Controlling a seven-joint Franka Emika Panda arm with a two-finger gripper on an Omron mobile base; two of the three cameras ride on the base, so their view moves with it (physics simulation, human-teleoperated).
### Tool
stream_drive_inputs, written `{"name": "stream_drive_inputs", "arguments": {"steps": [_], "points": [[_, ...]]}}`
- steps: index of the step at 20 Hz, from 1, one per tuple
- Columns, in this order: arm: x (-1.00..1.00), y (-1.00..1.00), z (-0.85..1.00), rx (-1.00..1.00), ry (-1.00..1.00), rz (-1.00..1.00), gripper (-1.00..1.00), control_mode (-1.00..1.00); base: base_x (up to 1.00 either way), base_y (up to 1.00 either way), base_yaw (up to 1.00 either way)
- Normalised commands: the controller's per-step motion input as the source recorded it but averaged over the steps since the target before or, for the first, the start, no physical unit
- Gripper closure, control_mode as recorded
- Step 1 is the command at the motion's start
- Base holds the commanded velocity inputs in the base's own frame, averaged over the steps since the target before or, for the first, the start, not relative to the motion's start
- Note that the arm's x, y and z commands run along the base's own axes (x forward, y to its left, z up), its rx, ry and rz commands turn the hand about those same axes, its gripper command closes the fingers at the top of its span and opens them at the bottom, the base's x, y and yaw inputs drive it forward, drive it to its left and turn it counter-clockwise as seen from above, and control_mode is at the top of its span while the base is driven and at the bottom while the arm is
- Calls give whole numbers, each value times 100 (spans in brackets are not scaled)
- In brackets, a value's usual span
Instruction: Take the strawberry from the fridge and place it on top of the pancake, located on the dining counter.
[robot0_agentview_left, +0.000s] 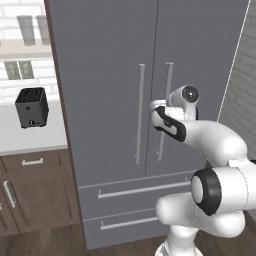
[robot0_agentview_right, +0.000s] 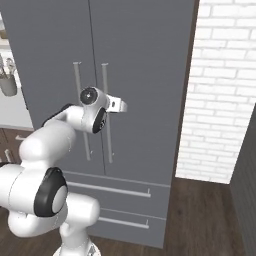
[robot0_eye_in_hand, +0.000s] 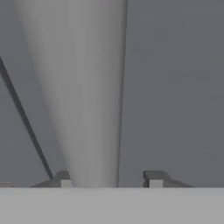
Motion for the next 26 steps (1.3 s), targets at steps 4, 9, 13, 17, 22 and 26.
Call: {"name": "stream_drive_inputs", "arguments": {"steps": [4,9,13,17,22,26], "points": [[38,0,-29,0,0,0,100,-100,0,0,0],[-1,-2,-8,0,0,0,100,-100,0,0,0],[-63,-48,0,4,0,0,100,-100,0,0,0],[-100,-82,0,8,0,0,100,-100,0,0,0],[-100,-82,7,10,-1,0,100,-100,0,0,0],[-93,-65,10,6,0,0,100,-100,0,0,0]]}}
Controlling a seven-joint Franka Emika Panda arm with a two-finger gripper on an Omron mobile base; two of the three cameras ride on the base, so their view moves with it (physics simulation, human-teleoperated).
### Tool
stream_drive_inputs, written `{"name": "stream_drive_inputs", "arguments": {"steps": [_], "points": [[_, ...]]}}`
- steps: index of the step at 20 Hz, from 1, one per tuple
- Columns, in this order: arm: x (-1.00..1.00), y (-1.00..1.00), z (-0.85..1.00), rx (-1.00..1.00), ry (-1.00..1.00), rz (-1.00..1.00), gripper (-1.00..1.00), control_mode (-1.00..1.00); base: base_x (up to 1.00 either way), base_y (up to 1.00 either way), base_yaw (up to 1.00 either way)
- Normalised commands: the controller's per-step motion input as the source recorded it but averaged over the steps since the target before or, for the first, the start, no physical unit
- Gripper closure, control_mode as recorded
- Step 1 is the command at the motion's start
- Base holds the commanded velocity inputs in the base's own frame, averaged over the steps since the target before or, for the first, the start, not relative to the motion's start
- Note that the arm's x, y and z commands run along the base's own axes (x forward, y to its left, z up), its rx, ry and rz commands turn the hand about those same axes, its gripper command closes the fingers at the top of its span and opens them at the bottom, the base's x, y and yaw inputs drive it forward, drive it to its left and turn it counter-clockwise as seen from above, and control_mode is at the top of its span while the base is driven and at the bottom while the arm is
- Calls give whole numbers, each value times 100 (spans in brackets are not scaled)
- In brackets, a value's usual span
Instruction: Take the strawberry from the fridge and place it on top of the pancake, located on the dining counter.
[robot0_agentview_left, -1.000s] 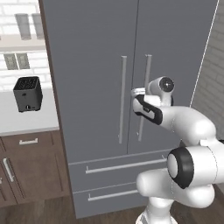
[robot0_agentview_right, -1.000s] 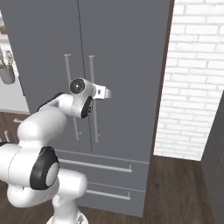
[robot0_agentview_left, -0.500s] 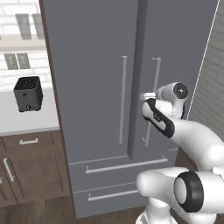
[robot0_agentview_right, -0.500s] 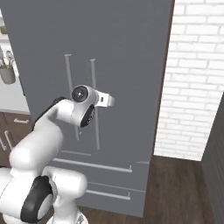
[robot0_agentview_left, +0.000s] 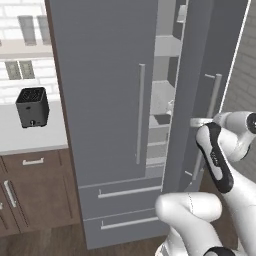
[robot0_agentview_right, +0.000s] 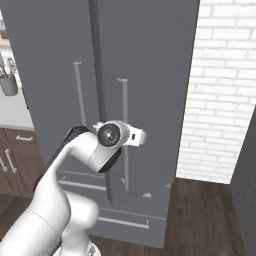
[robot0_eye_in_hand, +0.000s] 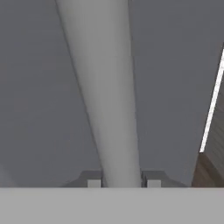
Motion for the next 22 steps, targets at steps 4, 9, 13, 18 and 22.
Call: {"name": "stream_drive_inputs", "arguments": {"steps": [4,9,13,18,22], "points": [[-28,-25,-12,-2,7,0,-100,-100,0,0,0],[-20,0,-14,-11,4,0,-100,-100,0,0,0],[-94,0,47,0,-4,0,-100,-100,0,0,0],[-98,0,82,-4,0,0,-100,-100,0,0,0],[-94,0,100,-12,0,0,-100,-100,0,0,0]]}}
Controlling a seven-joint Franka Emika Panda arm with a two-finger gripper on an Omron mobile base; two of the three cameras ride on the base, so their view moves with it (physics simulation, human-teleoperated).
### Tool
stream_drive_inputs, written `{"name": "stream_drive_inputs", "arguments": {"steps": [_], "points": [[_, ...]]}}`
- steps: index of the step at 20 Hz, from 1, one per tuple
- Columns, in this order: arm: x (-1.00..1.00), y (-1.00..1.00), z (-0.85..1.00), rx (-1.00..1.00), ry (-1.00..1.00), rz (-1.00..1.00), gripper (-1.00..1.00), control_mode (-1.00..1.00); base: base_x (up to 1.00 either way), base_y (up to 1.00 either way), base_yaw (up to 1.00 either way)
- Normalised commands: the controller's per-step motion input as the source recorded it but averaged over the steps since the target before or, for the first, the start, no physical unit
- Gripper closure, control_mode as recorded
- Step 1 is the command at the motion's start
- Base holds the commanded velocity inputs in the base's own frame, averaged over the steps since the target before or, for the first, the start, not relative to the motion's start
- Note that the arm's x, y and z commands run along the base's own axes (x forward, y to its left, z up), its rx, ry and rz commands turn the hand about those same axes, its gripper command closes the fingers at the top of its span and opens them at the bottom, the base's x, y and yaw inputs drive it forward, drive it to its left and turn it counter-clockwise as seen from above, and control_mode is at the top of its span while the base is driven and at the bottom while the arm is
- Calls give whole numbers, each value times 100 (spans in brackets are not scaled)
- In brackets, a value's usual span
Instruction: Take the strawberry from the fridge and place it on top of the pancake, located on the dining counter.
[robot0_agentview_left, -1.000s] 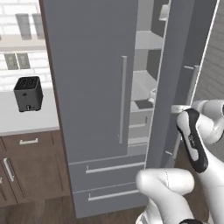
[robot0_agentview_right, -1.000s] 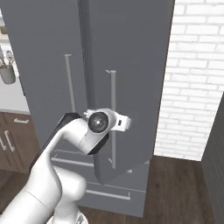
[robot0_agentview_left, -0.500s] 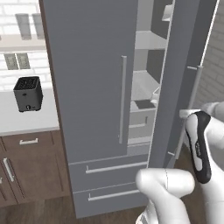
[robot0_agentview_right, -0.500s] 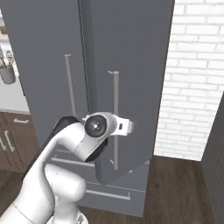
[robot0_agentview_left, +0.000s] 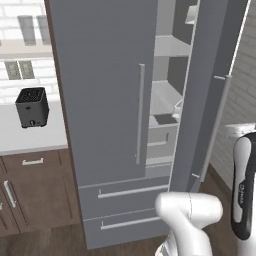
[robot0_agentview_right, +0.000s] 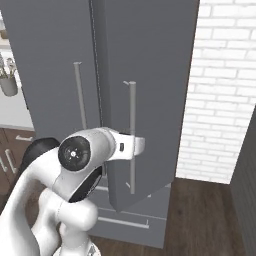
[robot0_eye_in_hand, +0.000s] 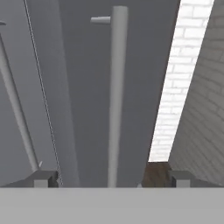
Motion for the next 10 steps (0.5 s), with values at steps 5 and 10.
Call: {"name": "stream_drive_inputs", "arguments": {"steps": [5,10], "points": [[-56,21,72,-16,4,0,-100,-100,0,0,0],[6,98,2,-32,23,-2,-100,-100,0,0,0]]}}
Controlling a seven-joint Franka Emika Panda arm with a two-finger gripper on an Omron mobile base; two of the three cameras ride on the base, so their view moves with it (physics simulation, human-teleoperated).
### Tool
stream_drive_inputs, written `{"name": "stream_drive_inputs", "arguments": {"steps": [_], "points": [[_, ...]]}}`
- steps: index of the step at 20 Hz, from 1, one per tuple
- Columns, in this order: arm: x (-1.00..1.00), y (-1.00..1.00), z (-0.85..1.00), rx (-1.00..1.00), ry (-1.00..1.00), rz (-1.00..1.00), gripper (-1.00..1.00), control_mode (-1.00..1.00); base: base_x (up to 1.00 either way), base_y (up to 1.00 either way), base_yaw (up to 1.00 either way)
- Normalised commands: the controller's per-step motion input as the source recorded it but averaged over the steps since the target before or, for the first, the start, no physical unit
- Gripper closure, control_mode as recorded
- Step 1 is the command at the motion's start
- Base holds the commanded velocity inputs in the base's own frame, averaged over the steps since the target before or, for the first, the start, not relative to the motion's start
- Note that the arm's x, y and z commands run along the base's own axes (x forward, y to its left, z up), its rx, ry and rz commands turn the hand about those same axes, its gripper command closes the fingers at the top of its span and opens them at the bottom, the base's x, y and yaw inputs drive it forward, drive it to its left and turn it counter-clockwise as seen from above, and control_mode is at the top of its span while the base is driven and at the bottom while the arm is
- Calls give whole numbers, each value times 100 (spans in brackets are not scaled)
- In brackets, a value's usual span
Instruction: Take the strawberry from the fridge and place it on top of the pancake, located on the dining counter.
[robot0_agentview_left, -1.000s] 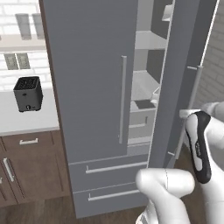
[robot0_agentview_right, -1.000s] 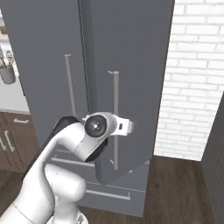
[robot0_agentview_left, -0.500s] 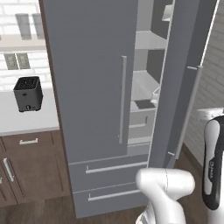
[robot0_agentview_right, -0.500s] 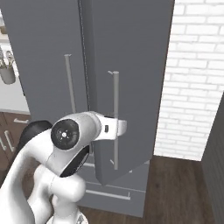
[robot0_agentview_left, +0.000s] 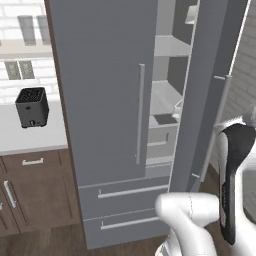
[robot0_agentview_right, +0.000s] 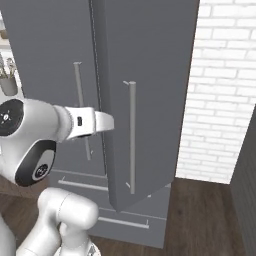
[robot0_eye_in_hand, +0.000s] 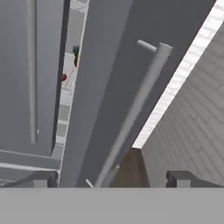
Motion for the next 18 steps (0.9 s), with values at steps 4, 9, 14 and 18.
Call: {"name": "stream_drive_inputs", "arguments": {"steps": [4,9,14,18], "points": [[23,100,0,-34,19,-3,-100,-100,0,0,0],[29,87,0,-27,14,-4,-100,-100,0,0,0],[44,49,-3,-18,11,-2,-100,-100,0,0,0],[67,2,-14,-7,0,0,-100,-100,0,0,0]]}}
